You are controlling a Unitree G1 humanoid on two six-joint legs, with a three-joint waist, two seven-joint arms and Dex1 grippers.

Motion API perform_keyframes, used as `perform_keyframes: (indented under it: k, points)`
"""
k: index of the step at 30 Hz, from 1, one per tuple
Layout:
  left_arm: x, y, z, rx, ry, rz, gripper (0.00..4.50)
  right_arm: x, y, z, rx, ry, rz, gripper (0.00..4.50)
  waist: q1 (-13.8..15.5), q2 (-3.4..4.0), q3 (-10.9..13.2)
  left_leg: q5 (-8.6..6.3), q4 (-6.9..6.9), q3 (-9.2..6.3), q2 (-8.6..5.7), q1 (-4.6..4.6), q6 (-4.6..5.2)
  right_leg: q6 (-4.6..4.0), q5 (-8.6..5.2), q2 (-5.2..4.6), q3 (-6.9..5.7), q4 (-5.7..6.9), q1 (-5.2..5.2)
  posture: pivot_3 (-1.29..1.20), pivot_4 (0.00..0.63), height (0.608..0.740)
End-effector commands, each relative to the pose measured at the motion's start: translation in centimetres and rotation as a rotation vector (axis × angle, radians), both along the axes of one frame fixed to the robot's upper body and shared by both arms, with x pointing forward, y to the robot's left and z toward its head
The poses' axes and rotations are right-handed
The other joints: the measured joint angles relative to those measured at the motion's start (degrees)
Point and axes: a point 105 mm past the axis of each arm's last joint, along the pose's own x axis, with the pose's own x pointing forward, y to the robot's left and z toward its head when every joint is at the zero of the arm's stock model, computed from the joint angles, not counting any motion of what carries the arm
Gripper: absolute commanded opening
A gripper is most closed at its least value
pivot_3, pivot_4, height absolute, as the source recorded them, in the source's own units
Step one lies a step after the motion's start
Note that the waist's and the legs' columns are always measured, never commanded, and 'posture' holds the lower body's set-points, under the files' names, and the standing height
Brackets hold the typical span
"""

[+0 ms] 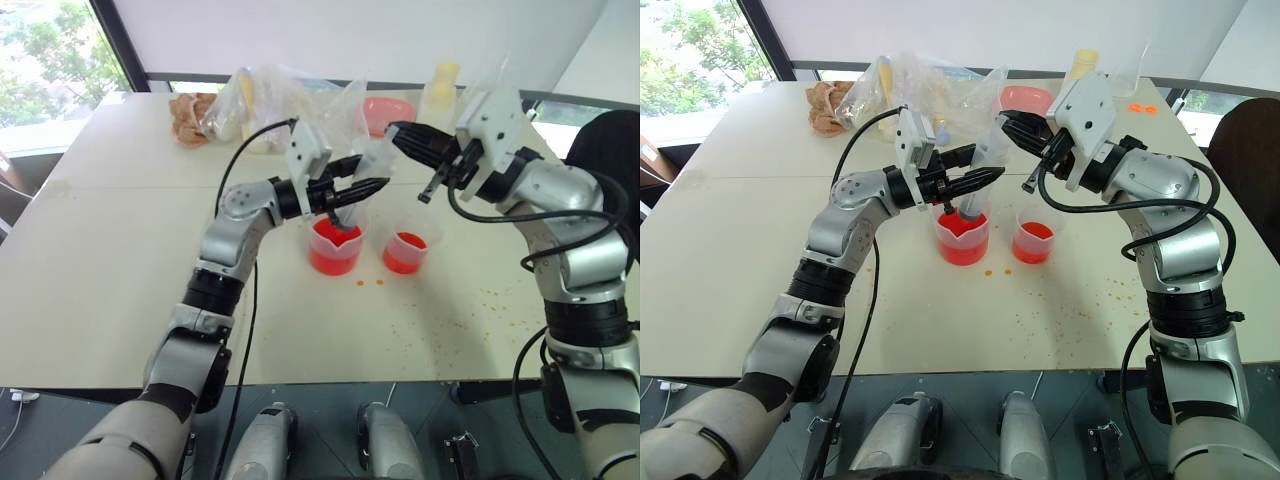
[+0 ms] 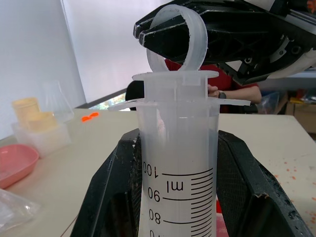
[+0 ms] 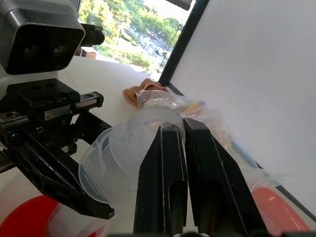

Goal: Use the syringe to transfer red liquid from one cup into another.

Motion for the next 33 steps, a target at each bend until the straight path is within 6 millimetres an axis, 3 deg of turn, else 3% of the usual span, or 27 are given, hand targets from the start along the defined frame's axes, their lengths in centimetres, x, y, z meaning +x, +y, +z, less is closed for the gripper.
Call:
perform_keyframes:
  k: [1, 8, 16, 20, 25, 26, 33]
  points:
    - [-0.1, -0.2, -2.0, 0.06, 0.032, -0.005, 1.46, -1.0, -1.5, 4.9, 0.052, -0.182, -0.05, 0.04, 0.0, 0.0, 0.0, 0.0, 0.0, 0.0, 0.0, 0.0, 0.0, 0.0, 0.0, 0.0, 0.0, 0.0, 0.0, 0.0, 0.15, 0.74]
    - [-0.4, -0.2, -2.9, 0.075, 0.047, -0.007, 1.46, -0.8, -2.4, 5.6, 0.058, -0.2, -0.077, 0.04, -0.02, 0.0, 0.0, 0.0, 0.0, 0.0, 0.0, 0.0, 0.0, 0.0, 0.0, 0.0, 0.0, 0.0, 0.0, 0.0, 0.15, 0.74]
    - [-0.4, -0.1, -2.4, 0.055, 0.046, 0.007, 1.46, -0.6, -2.4, 5.4, 0.092, -0.187, -0.073, 0.04, -0.01, 0.0, 0.0, 0.0, 0.0, -0.01, 0.0, 0.0, 0.0, 0.0, 0.0, 0.0, 0.0, 0.0, 0.0, 0.0, 0.15, 0.74]
    - [-0.3, -0.1, -1.2, 0.015, 0.03, 0.015, 1.46, -1.0, -2.0, 4.2, 0.08, -0.117, -0.017, 1.45, 0.04, 0.0, 0.0, 0.0, 0.0, -0.01, 0.0, 0.0, 0.0, 0.0, 0.0, 0.0, 0.0, 0.0, 0.0, 0.0, 0.15, 0.74]
    - [-0.7, 0.3, 1.5, -0.04, -0.014, 0.023, 1.46, -1.2, -2.5, 3.3, 0.033, -0.114, -0.069, 4.16, 0.14, 0.0, 0.0, 0.0, 0.0, -0.02, 0.0, 0.0, 0.0, 0.0, 0.0, 0.0, 0.0, -0.01, 0.0, 0.0, 0.15, 0.74]
    - [-0.8, 0.4, 2.1, -0.06, -0.014, 0.026, 1.46, -1.4, -2.8, 3.1, 0.028, -0.113, -0.079, 4.47, 0.14, 0.0, 0.0, 0.0, 0.0, -0.01, 0.0, 0.0, 0.0, 0.0, 0.0, 0.0, 0.0, -0.01, 0.0, 0.0, 0.15, 0.74]
    - [-0.2, 2.3, 3.9, -0.127, 0.001, 0.099, 1.46, -4.7, -8.1, 1.0, 0.278, 0.074, -0.149, 4.47, 0.27, 0.0, 0.0, -0.02, 0.0, -0.07, 0.09, -0.02, 0.03, 0.0, 0.0, -0.03, 0.02, -0.07, 0.07, 0.0, 0.15, 0.74]
